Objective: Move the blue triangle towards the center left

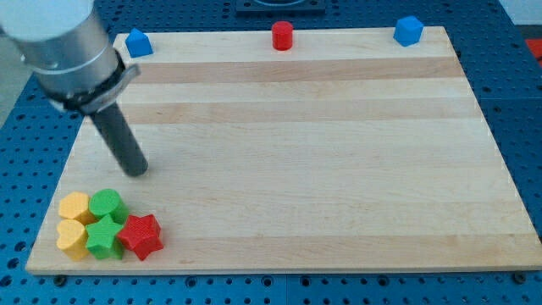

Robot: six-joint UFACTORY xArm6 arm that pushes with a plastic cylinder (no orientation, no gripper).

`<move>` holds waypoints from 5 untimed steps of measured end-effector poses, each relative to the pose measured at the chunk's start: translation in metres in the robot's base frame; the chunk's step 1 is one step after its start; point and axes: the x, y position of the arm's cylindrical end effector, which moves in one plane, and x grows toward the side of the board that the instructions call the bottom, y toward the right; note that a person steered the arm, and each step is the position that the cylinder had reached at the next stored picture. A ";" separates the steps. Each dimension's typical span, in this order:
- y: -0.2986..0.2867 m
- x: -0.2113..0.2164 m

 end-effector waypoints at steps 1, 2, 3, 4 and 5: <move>0.001 -0.063; 0.015 -0.135; 0.032 -0.205; 0.027 -0.273; 0.006 -0.279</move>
